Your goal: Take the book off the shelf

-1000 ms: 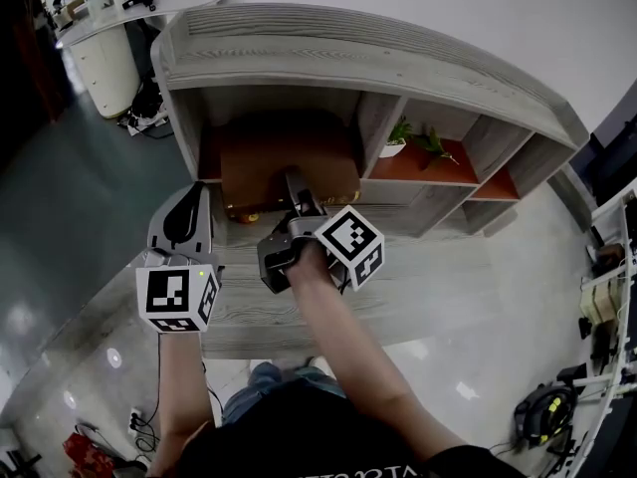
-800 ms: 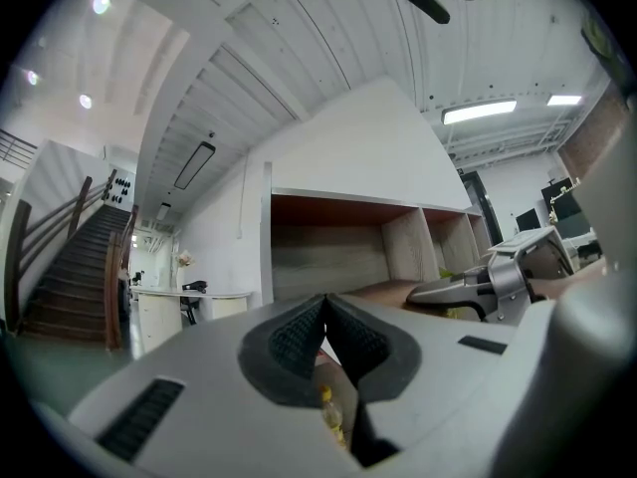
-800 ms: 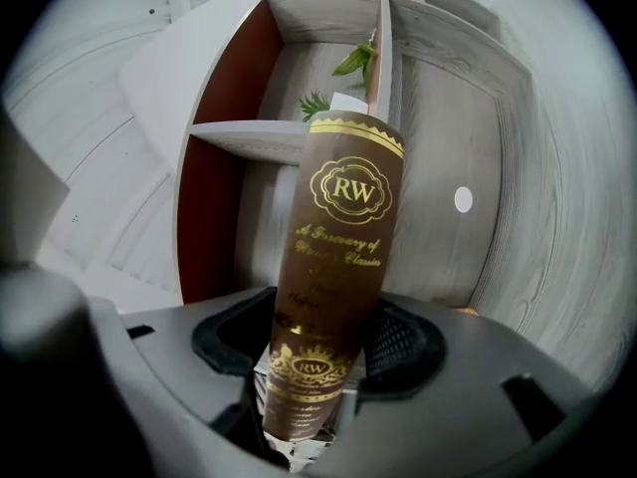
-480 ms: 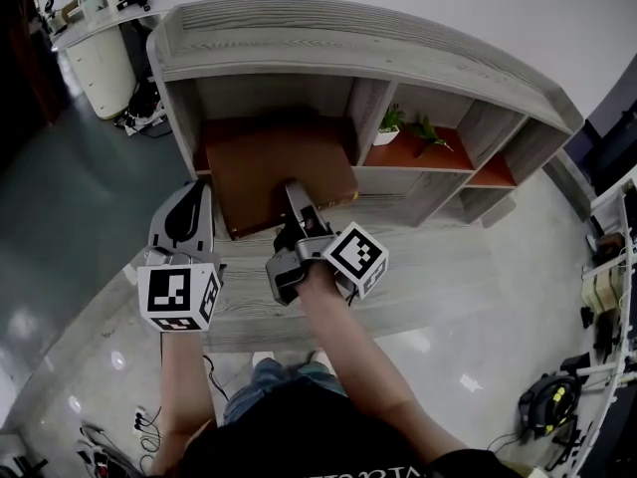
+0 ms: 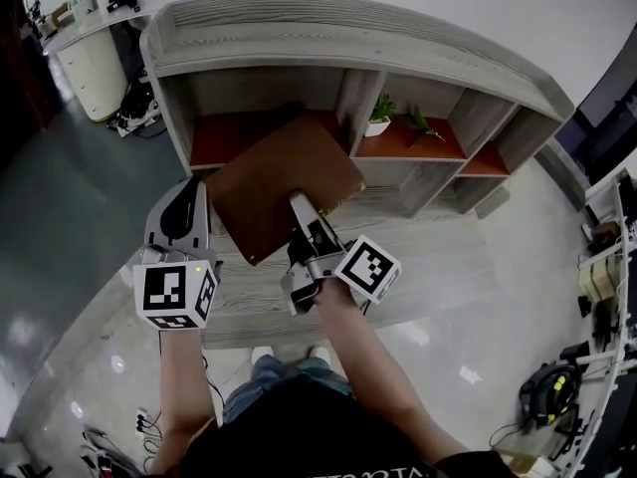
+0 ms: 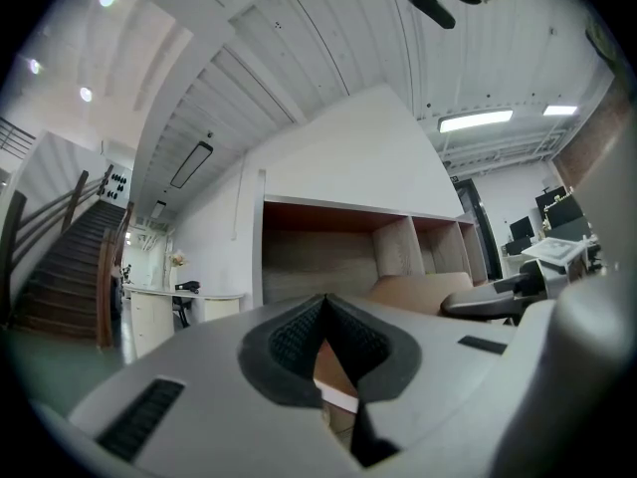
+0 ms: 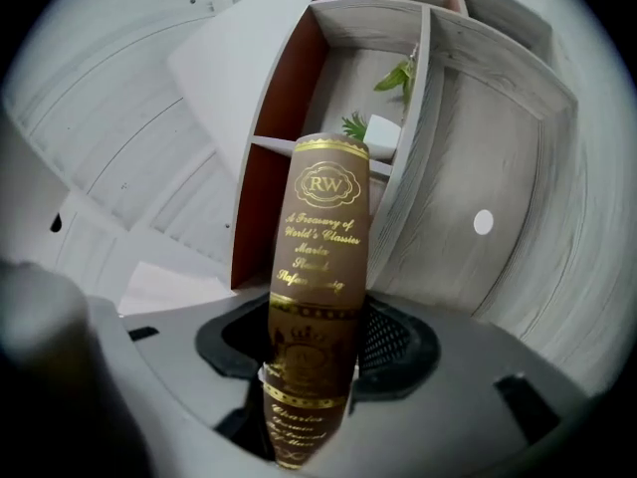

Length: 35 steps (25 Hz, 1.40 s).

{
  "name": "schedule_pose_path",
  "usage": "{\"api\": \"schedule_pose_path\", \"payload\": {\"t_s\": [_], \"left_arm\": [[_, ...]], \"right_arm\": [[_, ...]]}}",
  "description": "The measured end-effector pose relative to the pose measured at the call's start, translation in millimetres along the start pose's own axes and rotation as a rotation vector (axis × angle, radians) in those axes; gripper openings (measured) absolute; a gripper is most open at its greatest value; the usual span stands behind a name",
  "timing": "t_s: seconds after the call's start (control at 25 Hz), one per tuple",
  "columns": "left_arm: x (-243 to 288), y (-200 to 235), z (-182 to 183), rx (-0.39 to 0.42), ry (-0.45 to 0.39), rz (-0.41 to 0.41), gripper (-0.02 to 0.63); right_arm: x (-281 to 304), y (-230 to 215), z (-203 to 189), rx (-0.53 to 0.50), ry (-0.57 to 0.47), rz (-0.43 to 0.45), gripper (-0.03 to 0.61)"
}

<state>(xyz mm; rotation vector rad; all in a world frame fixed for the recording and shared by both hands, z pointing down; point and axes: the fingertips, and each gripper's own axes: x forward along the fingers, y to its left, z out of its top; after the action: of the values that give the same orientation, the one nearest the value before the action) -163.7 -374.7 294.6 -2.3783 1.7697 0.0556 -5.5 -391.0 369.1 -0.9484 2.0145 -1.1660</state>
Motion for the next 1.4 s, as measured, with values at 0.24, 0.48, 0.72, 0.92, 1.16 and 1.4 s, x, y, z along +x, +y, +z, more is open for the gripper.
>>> {"api": "schedule_pose_path", "payload": {"t_s": [0.24,0.48,0.72,0.92,1.16,1.4], "left_arm": [[-0.9,-1.0,3.7,-0.007,-0.015,-0.034,0.009],[-1.0,-7.8,3.6,-0.018,-0.027,-0.090,0.009],[2.6,-15.1,7.0,-0.020,-0.051,-0.158,0.009],[1.7,-13.2,8.1,-0.023,-0.059,-0.198,0.009],[2.7,-14.2,6.9,-0.032,-0.072,-0.234,0.009],[3.2,-21.5,8.3,-0.033,-0.081,-0.265,0.009]], "right_arm": [[-14.5,18.3,-0.8,-0.170,0.009,0.016,0.222],[-31.7,27.1,-2.0,-0.446,0.011,-0.077,0.221],[-44.7,31.3,0.9,-0.656,-0.013,-0.188,0.221],[-53.2,35.3,-1.4,-0.775,-0.029,-0.265,0.221],[-63.9,34.3,3.0,-0.910,-0.050,-0.371,0.221],[-77.2,33.6,17.8,-1.039,-0.076,-0.490,0.221]]}}
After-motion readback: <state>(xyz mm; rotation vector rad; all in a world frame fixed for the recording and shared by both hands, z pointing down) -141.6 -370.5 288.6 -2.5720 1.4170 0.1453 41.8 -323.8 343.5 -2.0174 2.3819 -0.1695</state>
